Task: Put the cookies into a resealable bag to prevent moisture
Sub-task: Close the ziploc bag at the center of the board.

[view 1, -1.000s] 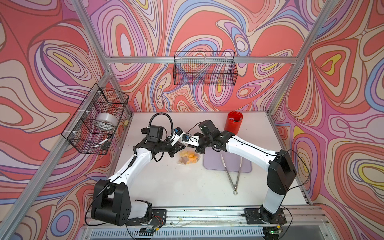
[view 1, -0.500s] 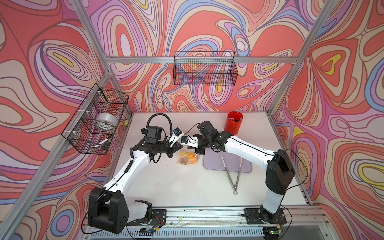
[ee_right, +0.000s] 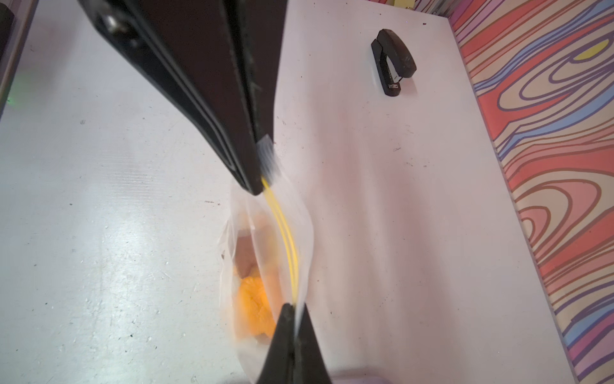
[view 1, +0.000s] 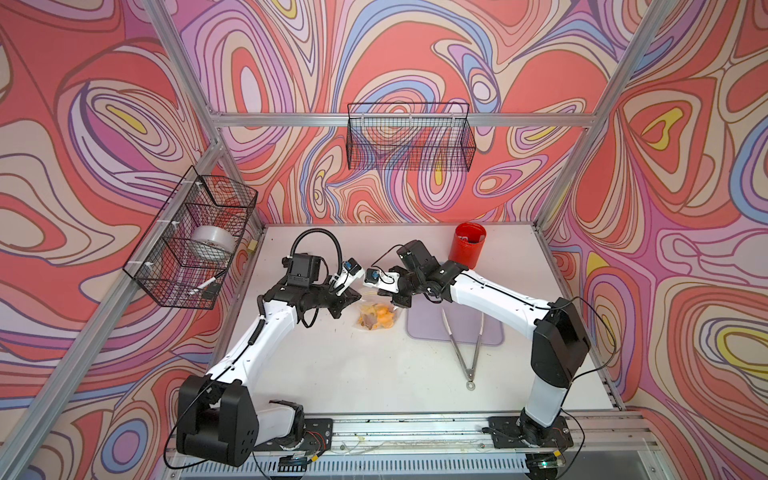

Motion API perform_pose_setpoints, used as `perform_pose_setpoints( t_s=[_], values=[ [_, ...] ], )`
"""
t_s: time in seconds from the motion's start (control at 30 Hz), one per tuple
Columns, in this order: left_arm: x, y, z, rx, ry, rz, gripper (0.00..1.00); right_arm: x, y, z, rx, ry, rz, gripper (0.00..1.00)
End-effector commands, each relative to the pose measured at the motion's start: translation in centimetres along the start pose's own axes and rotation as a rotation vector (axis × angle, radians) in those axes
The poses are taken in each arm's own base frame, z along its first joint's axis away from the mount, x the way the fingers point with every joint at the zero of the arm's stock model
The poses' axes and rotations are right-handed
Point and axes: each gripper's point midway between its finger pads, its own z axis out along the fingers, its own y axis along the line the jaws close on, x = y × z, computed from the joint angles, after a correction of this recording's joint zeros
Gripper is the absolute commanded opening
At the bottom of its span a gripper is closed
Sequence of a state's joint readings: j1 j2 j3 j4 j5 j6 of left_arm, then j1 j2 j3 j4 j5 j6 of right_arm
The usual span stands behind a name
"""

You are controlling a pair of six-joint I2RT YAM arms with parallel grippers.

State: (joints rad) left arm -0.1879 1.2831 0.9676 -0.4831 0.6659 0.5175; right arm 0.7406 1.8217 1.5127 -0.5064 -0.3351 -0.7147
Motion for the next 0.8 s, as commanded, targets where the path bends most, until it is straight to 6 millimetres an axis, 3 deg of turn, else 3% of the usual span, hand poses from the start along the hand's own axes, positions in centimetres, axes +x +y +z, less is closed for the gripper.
perform_pose_setpoints(
  t_s=[0.0,0.27,0.37,0.53,0.67,0.77],
  values=[
    [1.1,-1.3,0.2,0.060,0.026,0.011,0.00,-0.7,-0.6,0.3,0.015,-0.032,0.022,0.00],
    [0.7,-1.2,0.5,0.074,0.004,0.004,0.00,-2.2,-0.5,1.1,-0.013,-0.131,0.064,0.29],
    [0.7,-1.2,0.5,0.076,0.002,0.005,0.00,-2.7,-0.4,1.5,-0.036,-0.155,0.080,0.28],
    [0.8,-1.3,0.5,0.081,0.001,0.003,0.00,-3.3,-0.3,1.7,-0.048,-0.191,0.087,0.15],
    [0.8,-1.3,0.7,0.090,0.002,-0.002,0.00,-3.7,-0.4,1.6,-0.046,-0.210,0.088,0.23],
    [0.8,-1.3,0.8,0.094,0.002,-0.002,0.00,-3.9,-0.5,1.5,-0.045,-0.217,0.086,0.23]
  ],
)
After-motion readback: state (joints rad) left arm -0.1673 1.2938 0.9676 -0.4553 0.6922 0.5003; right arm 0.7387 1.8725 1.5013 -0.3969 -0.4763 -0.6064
